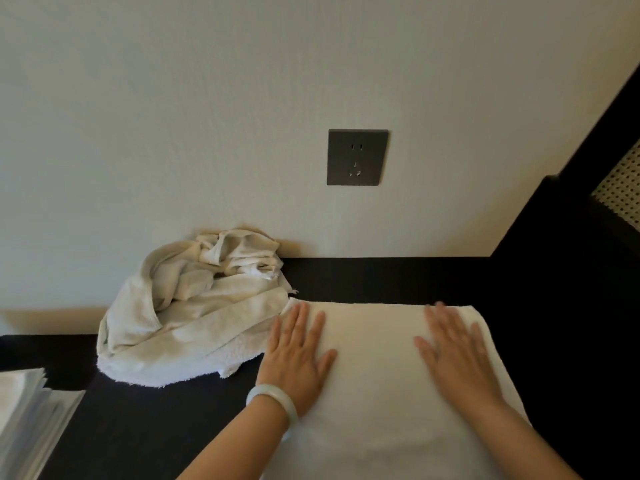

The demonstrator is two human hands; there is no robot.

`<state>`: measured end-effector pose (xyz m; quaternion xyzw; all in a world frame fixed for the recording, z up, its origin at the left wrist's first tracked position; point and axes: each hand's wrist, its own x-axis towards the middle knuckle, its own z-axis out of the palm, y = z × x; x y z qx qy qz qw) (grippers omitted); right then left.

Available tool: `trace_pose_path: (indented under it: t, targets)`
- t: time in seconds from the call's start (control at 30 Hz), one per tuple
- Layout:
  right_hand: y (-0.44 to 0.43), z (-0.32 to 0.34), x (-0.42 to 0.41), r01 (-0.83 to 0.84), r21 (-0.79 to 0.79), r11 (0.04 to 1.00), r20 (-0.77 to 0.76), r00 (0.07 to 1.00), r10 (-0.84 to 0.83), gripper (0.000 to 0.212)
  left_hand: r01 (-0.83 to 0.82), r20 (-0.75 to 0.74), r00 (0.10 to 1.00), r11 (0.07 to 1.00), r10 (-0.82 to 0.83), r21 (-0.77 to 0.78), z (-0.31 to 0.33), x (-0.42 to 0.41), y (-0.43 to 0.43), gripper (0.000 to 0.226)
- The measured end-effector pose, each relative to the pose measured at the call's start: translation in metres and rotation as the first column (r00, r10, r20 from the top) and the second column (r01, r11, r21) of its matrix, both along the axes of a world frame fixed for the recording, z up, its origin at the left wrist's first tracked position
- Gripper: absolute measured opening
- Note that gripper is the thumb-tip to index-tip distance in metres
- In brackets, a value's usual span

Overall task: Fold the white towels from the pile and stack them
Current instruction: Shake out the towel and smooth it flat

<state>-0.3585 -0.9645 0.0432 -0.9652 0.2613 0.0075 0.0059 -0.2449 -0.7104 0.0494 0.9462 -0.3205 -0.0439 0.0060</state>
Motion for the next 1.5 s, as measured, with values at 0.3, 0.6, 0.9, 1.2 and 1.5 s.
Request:
trace_pose_path:
  t: [0.3, 0.6, 0.9, 1.2, 1.5]
  targets:
    - [0.037, 0.032, -0.023, -0.013, 0.023, 1.000, 0.090, 0.996, 0.011, 0.068, 0.039, -0.010, 0.999, 0.999, -0.039, -0.023, 0.019, -0.047, -0.020, 0.068]
    - [0.030, 0.017, -0.086, 0.238, 0.030, 0.971, 0.013, 0.971, -0.238, 0.072, -0.055, 0.006, 0.998, 0.998, 0.055, -0.037, -0.002, -0.044, 0.047, 0.062]
    - [0.153, 0.022, -0.071, -0.075, 0.092, 0.993, 0.020, 0.997, 0.074, 0.061, 0.180, -0.052, 0.982, 0.982, -0.184, -0.064, 0.013, -0.124, -0.001, 0.068]
    - [0.101, 0.003, -0.171, 0.139, 0.094, 0.986, 0.023, 0.990, -0.141, 0.070, 0.094, -0.041, 0.994, 0.994, -0.097, -0.059, 0.002, -0.119, 0.075, 0.065]
    - [0.061, 0.009, -0.229, 0.172, 0.204, 0.964, 0.014, 0.984, -0.179, 0.073, 0.161, -0.100, 0.980, 0.980, -0.173, -0.121, 0.008, -0.116, 0.123, 0.075]
